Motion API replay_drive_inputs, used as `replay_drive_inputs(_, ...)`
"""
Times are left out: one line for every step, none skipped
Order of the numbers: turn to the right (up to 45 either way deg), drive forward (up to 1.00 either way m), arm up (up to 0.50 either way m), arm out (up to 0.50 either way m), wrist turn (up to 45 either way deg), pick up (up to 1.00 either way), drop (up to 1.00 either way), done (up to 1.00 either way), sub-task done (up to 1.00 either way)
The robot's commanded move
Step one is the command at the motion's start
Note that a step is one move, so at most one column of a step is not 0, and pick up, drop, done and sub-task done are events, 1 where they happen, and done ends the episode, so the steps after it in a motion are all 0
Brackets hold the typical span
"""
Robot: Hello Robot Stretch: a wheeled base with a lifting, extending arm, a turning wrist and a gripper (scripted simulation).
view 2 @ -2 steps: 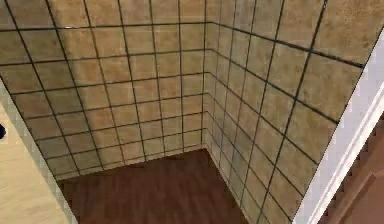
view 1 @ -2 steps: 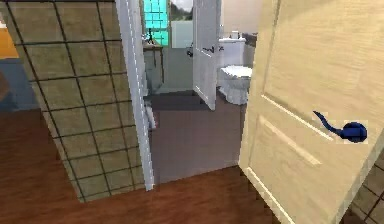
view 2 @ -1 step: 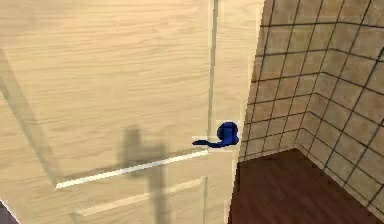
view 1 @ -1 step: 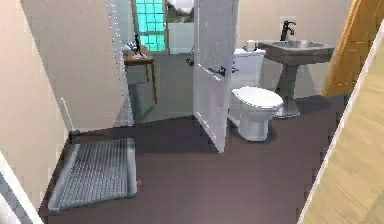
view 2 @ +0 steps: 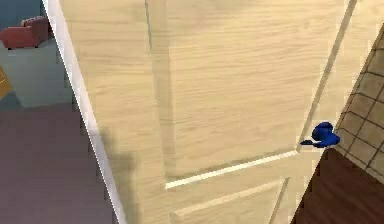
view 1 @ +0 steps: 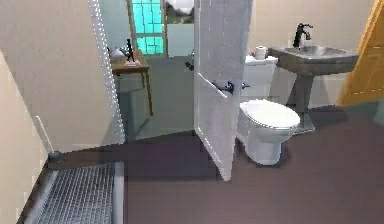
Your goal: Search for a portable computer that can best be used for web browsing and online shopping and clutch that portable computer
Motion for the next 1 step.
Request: replay_drive_inputs(-24.0,0.0,0.0,0.0,0.0,0.0,0.0,0.0,0.0)
